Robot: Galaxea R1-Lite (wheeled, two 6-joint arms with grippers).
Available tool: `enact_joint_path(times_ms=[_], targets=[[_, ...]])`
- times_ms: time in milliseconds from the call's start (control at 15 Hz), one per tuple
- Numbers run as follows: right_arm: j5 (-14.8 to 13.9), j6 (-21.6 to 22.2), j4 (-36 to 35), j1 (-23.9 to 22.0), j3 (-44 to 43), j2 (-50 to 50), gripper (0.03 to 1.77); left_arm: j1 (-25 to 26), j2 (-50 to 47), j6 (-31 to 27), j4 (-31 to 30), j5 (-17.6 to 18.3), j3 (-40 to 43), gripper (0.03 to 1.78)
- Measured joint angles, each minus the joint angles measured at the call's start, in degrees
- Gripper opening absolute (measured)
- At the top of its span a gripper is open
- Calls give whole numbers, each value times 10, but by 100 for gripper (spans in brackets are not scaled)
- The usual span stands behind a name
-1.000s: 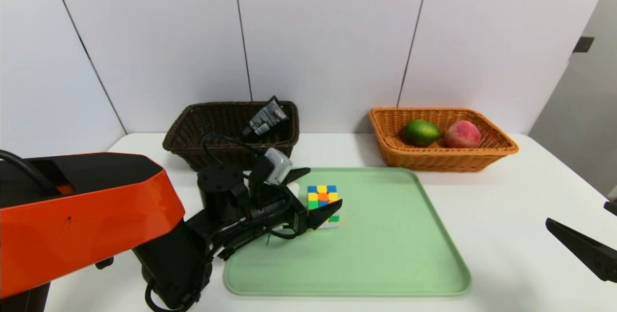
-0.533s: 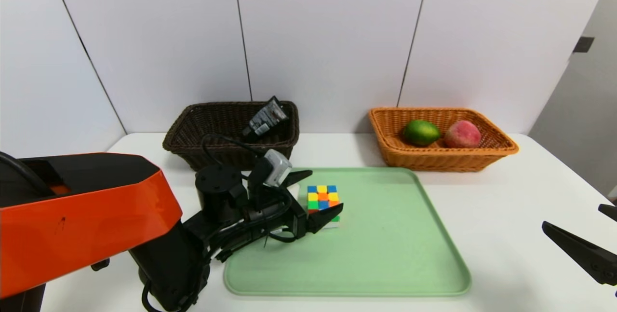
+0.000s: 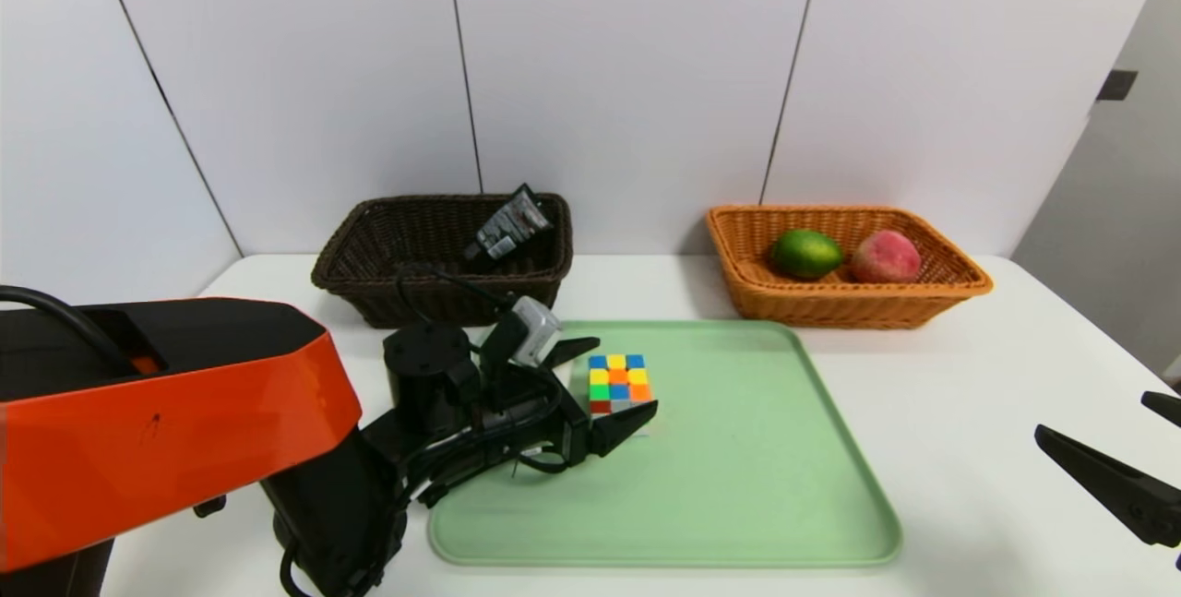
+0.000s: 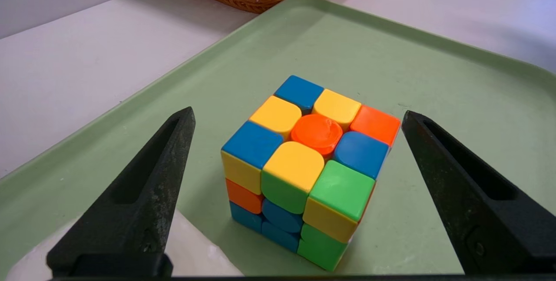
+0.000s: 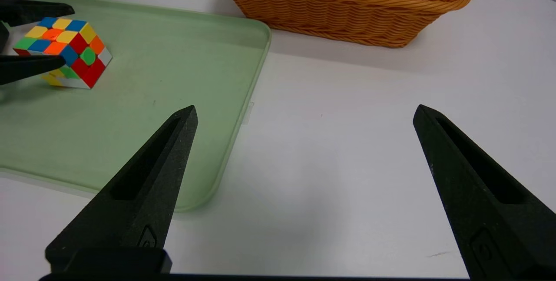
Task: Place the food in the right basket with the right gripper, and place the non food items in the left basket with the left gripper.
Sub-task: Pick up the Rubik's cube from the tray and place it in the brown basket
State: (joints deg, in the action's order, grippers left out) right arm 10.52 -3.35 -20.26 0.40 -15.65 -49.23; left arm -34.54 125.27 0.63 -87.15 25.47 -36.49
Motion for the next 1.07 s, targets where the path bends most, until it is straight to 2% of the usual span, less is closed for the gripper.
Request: enact_joint_path(times_ms=[1067], targets=[[4,2,0,0,3,3,171,1,16,-1,-2,0,0,169]])
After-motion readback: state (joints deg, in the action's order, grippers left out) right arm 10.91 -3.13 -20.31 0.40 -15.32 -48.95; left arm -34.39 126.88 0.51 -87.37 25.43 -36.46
